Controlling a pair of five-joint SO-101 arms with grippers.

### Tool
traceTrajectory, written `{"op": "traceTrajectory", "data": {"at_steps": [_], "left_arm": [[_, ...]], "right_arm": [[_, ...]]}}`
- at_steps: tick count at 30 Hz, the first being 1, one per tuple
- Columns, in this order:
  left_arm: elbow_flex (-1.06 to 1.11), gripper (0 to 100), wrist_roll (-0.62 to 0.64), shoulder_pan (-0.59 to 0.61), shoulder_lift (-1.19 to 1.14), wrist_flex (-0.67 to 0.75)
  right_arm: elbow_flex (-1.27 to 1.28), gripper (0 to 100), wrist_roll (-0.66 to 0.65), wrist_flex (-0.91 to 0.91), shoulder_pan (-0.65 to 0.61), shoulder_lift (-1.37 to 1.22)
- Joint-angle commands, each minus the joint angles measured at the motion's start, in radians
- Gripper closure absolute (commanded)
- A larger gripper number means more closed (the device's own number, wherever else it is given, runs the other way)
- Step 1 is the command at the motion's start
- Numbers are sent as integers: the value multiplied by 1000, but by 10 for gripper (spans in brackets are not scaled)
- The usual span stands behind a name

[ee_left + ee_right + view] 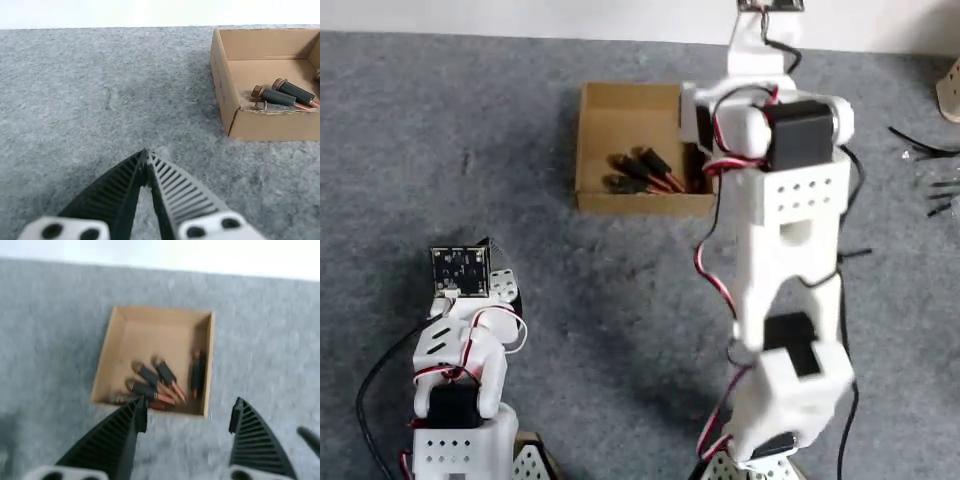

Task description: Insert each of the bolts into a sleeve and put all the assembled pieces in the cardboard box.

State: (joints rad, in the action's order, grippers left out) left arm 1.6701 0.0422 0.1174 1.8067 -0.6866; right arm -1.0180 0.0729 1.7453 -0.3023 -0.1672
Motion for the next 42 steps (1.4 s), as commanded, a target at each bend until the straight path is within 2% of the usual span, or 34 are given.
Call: {"op": "traceTrajectory", "data": {"at_steps": [1, 4, 7, 12, 15, 24, 29, 33, 38, 42], "left_arm": [[12, 993, -6, -13, 10, 23], [13, 993, -6, -13, 10, 23], [12, 993, -6, -13, 10, 23], [15, 993, -6, -13, 10, 23], [15, 993, -6, -13, 10, 23], [16, 993, -6, -15, 10, 23], [16, 993, -6, -24, 10, 23], [16, 993, -6, -51, 10, 23], [18, 993, -6, -53, 10, 23], [18, 993, -6, -53, 10, 23]], "right_arm": [[168, 758, 3, 15, -7, 189], [282, 758, -6, 5, -7, 321], [417, 758, -69, -31, -5, 450], [765, 758, -95, -131, -2, 657], [1012, 758, -95, -262, 5, 805], [1788, 758, -97, -730, 134, 1279], [2167, 758, -97, -917, 197, 1521], [2397, 758, -95, -992, 213, 1724], [2612, 758, -95, -993, 213, 2003], [2729, 758, -95, -997, 213, 1983]]}}
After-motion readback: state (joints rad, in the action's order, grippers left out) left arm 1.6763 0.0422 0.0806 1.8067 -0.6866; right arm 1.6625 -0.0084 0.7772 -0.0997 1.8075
